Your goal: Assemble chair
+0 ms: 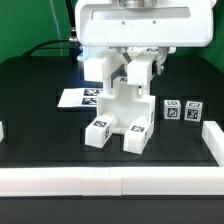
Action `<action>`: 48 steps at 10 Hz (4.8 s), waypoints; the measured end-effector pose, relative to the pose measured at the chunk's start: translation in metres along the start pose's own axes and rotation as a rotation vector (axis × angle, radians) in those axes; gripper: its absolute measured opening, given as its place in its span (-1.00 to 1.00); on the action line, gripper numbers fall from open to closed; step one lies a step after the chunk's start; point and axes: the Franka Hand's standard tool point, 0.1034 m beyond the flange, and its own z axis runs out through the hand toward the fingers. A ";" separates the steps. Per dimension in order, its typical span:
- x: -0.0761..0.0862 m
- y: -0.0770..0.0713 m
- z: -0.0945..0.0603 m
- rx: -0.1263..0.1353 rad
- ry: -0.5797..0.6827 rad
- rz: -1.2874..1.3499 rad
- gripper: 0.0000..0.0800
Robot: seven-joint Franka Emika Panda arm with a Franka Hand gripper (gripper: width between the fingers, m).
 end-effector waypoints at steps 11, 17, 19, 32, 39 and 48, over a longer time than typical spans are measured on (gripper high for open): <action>0.002 0.007 0.000 -0.001 0.002 -0.007 -0.28; 0.001 0.003 0.000 -0.001 0.003 -0.015 -0.28; 0.001 0.003 0.000 -0.001 0.003 -0.015 -0.28; 0.002 0.006 0.015 -0.013 0.005 -0.014 -0.28; 0.014 0.012 0.043 -0.038 0.006 -0.033 -0.28; 0.020 0.012 0.044 -0.036 0.035 -0.054 0.30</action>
Offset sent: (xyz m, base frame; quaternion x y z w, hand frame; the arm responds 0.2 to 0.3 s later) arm -0.0052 -0.0052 0.0003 0.0035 -0.0007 0.0055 1.0000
